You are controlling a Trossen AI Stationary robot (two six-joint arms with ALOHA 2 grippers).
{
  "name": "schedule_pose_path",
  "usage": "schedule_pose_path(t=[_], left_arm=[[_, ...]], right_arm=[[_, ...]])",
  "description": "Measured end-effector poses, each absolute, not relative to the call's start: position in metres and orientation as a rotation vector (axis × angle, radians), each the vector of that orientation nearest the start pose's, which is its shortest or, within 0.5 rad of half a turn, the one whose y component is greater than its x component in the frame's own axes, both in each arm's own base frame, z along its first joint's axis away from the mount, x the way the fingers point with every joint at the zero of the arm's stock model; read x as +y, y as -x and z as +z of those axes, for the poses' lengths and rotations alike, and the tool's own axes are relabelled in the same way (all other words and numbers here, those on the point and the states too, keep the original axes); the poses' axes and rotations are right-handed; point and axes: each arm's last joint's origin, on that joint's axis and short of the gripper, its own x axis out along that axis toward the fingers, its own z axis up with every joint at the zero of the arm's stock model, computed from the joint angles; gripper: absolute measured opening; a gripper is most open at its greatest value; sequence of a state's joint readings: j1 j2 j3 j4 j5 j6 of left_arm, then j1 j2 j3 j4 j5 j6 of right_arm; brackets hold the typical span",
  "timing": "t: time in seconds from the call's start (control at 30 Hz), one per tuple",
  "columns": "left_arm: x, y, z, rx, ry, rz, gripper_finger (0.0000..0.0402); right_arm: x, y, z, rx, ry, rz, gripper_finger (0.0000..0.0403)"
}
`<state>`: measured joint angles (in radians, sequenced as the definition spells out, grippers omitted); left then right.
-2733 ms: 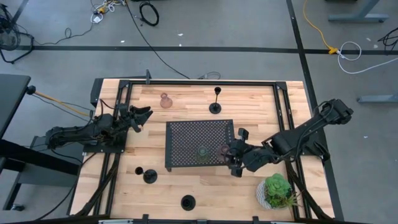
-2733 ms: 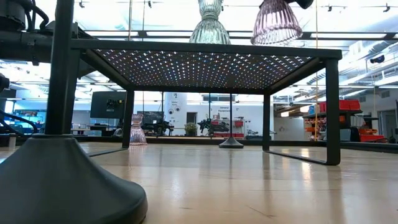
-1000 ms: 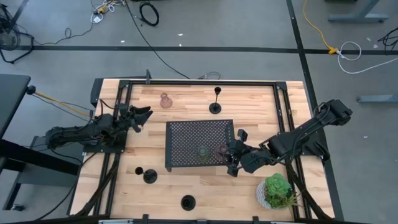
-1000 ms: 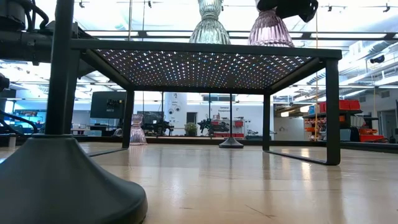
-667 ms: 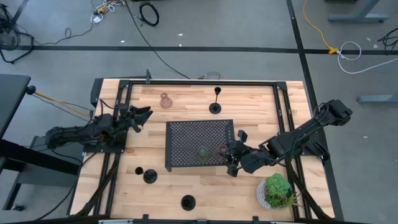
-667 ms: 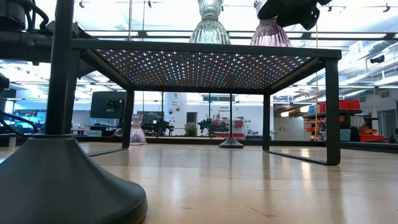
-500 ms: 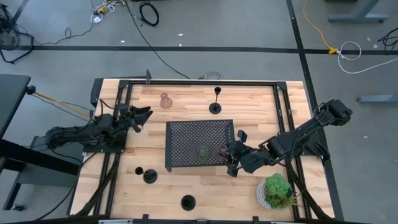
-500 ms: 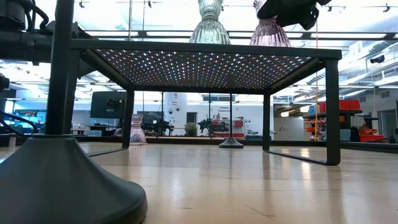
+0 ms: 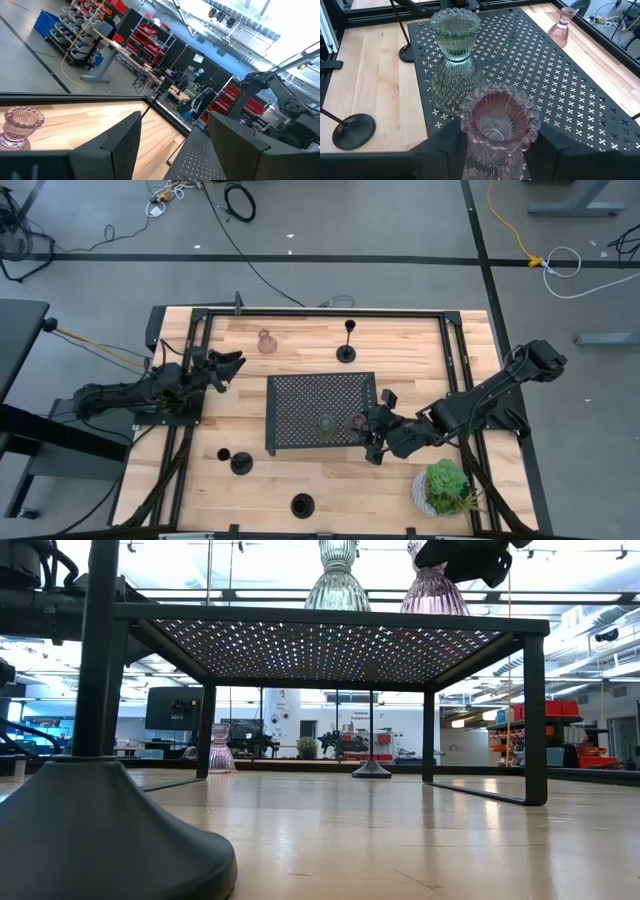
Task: Pick & Place candle stick holders
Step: Align the bottom purple candle holder on the shelf with the green candle holder, then put the middle left black candle holder on the shelf
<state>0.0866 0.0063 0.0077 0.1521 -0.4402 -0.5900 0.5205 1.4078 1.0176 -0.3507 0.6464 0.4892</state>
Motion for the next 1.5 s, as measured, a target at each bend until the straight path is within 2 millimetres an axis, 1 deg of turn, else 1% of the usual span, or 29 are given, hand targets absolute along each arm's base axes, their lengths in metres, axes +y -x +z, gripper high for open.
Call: schedule_pose_path(t=[0.37, 0.67, 0.83, 1.07, 1.2, 1.3, 1.43, 1.5], left_arm=[[0.020, -0.092, 0.180, -0.304, 0.602, 0.465, 0.0234], [0.020, -0.092, 0.180, -0.304, 0.602, 0.466, 0.0234], [0.020, -0.092, 0.180, -0.304, 0.602, 0.466, 0.0234], [0.020, -0.092, 0.180, -0.302, 0.601, 0.461, 0.0234], [0.018, -0.093, 0.182, -0.289, 0.547, 0.396, 0.0234], [0.016, -0.093, 0.188, -0.272, 0.445, 0.304, 0.0234], [0.011, -0.086, 0.214, -0.303, 0.347, 0.149, 0.0234], [0.009, -0.084, 0.222, -0.266, 0.319, 0.116, 0.0234]], right_arm=[[0.131, -0.264, 0.266, 0.544, -0.061, -0.285, 0.0201], [0.131, -0.264, 0.266, 0.547, -0.039, -0.278, 0.0248], [0.131, -0.264, 0.266, 0.548, -0.025, -0.273, 0.0267], [0.131, -0.265, 0.267, 0.547, -0.014, -0.267, 0.0276], [0.131, -0.265, 0.267, 0.547, -0.008, -0.266, 0.0277], [0.131, -0.265, 0.267, 0.548, -0.003, -0.264, 0.0277], [0.131, -0.265, 0.267, 0.550, 0.007, -0.260, 0.0277], [0.131, -0.265, 0.267, 0.552, 0.005, -0.255, 0.0277]])
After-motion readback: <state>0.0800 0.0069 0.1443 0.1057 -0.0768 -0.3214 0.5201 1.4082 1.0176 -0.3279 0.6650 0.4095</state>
